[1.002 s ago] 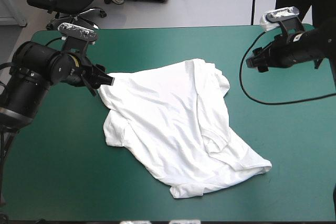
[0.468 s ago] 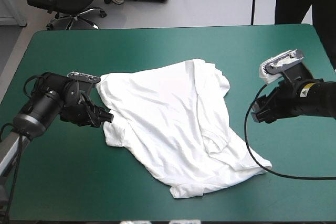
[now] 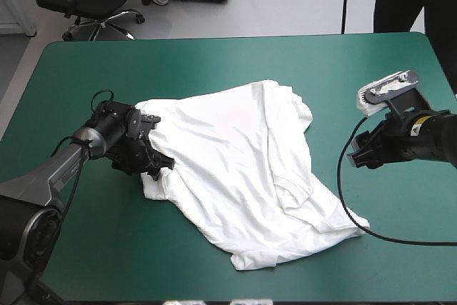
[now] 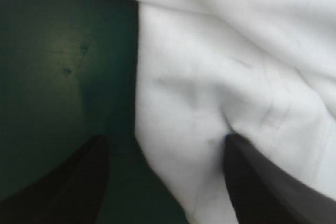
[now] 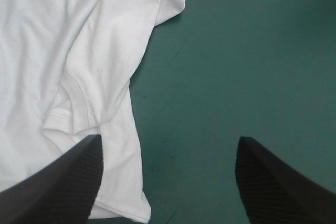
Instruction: Fold the cloth
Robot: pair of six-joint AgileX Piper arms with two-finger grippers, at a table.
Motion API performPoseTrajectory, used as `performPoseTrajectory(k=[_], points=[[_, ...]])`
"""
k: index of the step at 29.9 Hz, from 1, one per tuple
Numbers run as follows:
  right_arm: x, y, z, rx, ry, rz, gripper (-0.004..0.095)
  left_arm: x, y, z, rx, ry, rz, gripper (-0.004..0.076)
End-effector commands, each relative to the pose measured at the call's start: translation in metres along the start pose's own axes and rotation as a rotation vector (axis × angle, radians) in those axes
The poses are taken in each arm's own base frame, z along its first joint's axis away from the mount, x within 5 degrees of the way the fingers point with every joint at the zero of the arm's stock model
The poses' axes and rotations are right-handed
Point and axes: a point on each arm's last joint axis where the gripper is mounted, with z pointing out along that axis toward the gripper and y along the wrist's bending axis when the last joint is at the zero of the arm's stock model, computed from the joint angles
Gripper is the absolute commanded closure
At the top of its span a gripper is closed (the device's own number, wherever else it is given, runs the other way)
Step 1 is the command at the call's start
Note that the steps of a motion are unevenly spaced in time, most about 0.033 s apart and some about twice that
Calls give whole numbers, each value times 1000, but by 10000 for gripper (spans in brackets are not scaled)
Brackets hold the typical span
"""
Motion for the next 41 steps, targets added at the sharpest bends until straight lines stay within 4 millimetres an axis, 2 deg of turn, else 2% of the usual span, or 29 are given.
performPoseTrajectory(k=[1, 4, 8, 13, 17, 22, 29, 34, 41], points=[[-1, 0, -12, 15, -41, -3, 250, -6, -1, -5, 12, -44, -8, 260], [-1, -1, -11, 21, -38, -5, 250, -8, -5, 2, 50, -21, 10, 285], [6, -1, -1, 32, 8, 4, 250, -9, -10, 4, 105, -34, 6, 386], [32, 0, 21, 57, 112, 10, 250, -9, -10, 4, 107, -34, 10, 596], [56, 8, 43, 0, 191, 29, 250, -11, -10, 3, 103, -50, 24, 735], [88, 15, 76, -32, 326, 31, 250, -11, -10, 4, 99, -50, 38, 741], [117, 22, 106, -49, 367, 36, 250, -11, -8, 4, 83, -56, 48, 741], [122, 22, 122, -39, 324, 35, 250, -11, -8, 4, 77, -57, 48, 741], [124, 24, 158, -94, 444, 55, 251, -11, -8, 4, 77, -57, 46, 741]])
